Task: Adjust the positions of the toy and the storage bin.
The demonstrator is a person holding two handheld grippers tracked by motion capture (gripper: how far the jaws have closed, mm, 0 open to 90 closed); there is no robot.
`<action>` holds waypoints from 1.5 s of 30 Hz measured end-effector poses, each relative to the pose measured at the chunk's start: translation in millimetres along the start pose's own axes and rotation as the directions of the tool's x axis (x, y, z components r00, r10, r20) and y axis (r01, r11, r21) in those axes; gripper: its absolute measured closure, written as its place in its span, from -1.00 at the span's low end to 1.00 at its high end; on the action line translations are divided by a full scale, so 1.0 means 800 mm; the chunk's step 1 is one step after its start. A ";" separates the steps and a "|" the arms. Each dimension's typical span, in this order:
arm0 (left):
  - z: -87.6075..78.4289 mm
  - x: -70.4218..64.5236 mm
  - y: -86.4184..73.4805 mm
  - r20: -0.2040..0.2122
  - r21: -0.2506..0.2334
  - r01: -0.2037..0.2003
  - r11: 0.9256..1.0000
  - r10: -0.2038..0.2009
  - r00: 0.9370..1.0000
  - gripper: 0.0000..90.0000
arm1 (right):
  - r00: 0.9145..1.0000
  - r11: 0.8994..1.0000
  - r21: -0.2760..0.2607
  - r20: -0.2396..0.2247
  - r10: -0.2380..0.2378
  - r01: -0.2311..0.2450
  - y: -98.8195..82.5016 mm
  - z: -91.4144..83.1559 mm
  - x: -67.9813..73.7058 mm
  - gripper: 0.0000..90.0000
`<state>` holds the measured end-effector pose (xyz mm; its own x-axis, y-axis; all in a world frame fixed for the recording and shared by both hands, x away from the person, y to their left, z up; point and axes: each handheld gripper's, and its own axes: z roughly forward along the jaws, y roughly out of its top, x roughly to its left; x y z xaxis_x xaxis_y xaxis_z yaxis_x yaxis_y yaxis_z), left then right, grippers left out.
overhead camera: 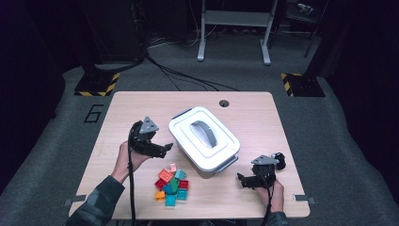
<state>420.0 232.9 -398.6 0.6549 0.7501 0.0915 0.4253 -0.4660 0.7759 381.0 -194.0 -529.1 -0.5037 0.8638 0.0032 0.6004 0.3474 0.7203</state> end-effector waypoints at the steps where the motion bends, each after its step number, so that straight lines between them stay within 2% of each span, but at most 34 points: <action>1: 0.000 0.005 -0.005 -0.004 0.003 0.011 1.000 -0.011 1.000 -0.86 | 1.000 1.000 0.000 0.001 -0.001 0.001 0.000 0.000 0.000 -0.93; 5: 0.001 0.032 -0.036 -0.041 0.038 0.065 0.997 -0.063 0.997 -0.88 | 1.000 1.000 0.000 0.001 0.000 0.000 0.000 0.000 0.000 -0.93; 7: 0.003 0.042 -0.052 -0.059 0.043 0.108 0.993 -0.105 0.993 -0.89 | 1.000 1.000 0.000 0.001 0.000 0.000 0.000 0.000 0.000 -0.93; 9: 0.005 0.050 -0.064 -0.071 0.055 0.124 0.991 -0.120 0.990 -0.89 | 1.000 1.000 0.000 0.001 0.000 0.000 0.000 0.000 0.000 -0.93; 14: 0.019 0.074 -0.114 -0.120 0.111 0.200 0.973 -0.187 0.975 -0.89 | 1.000 1.000 0.000 0.003 0.000 0.000 0.000 0.000 0.000 -0.93; 17: 0.028 0.084 -0.138 -0.141 0.117 0.239 0.964 -0.223 0.965 -0.90 | 1.000 1.000 0.000 0.003 0.000 0.000 0.000 0.000 0.000 -0.93; 18: 0.031 0.087 -0.147 -0.141 0.120 0.262 0.958 -0.244 0.959 -0.90 | 1.000 1.000 0.000 0.003 0.001 -0.001 0.000 0.000 0.000 -0.93; 20: 0.035 0.090 -0.158 -0.159 0.102 0.287 0.952 -0.269 0.950 -0.90 | 1.000 1.000 0.000 0.003 0.001 -0.001 0.000 0.000 0.000 -0.93; 23: 0.038 0.091 -0.169 -0.177 0.115 0.280 0.953 -0.257 0.950 -0.90 | 1.000 1.000 0.000 0.003 0.002 -0.002 0.000 0.000 0.000 -0.93; 24: 0.040 0.091 -0.174 -0.189 0.119 0.268 0.956 -0.243 0.951 -0.90 | 1.000 1.000 0.000 0.004 0.002 -0.002 0.000 0.000 0.000 -0.93; 27: 0.042 0.093 -0.182 -0.186 0.126 0.274 0.953 -0.249 0.951 -0.91 | 1.000 1.000 0.000 0.006 0.003 -0.003 0.000 0.000 0.001 -0.93; 28: 0.041 0.094 -0.185 -0.187 0.107 0.281 0.954 -0.258 0.948 -0.92 | 1.000 1.000 0.001 0.007 0.007 -0.007 0.000 0.000 0.001 -0.93; 29: 0.041 0.094 -0.187 -0.186 0.099 0.277 0.956 -0.256 0.949 -0.92 | 1.000 1.000 0.002 0.007 0.009 -0.009 0.000 0.000 0.001 -0.94; 31: 0.041 0.092 -0.191 -0.187 0.068 0.281 0.957 -0.264 0.946 -0.93 | 1.000 1.000 0.004 0.013 0.008 -0.008 0.001 0.001 0.002 -0.95; 32: 0.040 0.092 -0.191 -0.186 0.074 0.278 0.958 -0.261 0.947 -0.93 | 1.000 1.000 0.005 0.018 -0.006 0.006 0.001 0.001 0.001 -0.95; 33: 0.041 0.092 -0.191 -0.188 0.064 0.279 0.958 -0.263 0.946 -0.93 | 1.000 1.000 0.002 0.022 0.017 -0.017 0.002 0.003 0.003 -0.96; 37: 0.040 0.092 -0.191 -0.185 0.073 0.278 0.958 -0.261 0.948 -0.93 | 1.000 0.999 0.032 0.018 0.007 -0.008 0.005 0.002 0.001 -0.97; 39: 0.041 0.092 -0.191 -0.188 0.064 0.279 0.958 -0.263 0.946 -0.93 | 0.999 0.999 0.033 0.025 0.035 -0.036 0.006 0.000 0.002 -0.95; 40: 0.041 0.092 -0.191 -0.188 0.064 0.279 0.958 -0.263 0.946 -0.93 | 0.999 0.999 0.033 0.020 0.028 -0.028 0.006 -0.001 0.001 -0.95; 44: 0.040 0.092 -0.191 -0.187 0.070 0.279 0.958 -0.262 0.947 -0.93 | 1.000 0.999 0.034 0.004 0.029 -0.029 0.010 -0.011 -0.006 -0.95; 45: 0.041 0.091 -0.191 -0.194 0.062 0.280 0.958 -0.263 0.945 -0.93 | 0.999 0.999 0.036 0.007 0.038 -0.038 0.012 -0.017 -0.007 -0.95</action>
<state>423.3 343.7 -531.3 0.3857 0.9226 0.0031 0.6296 -0.2656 0.7301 381.3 -200.2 -512.9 -0.4766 0.8787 0.0256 0.6410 0.3275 0.6942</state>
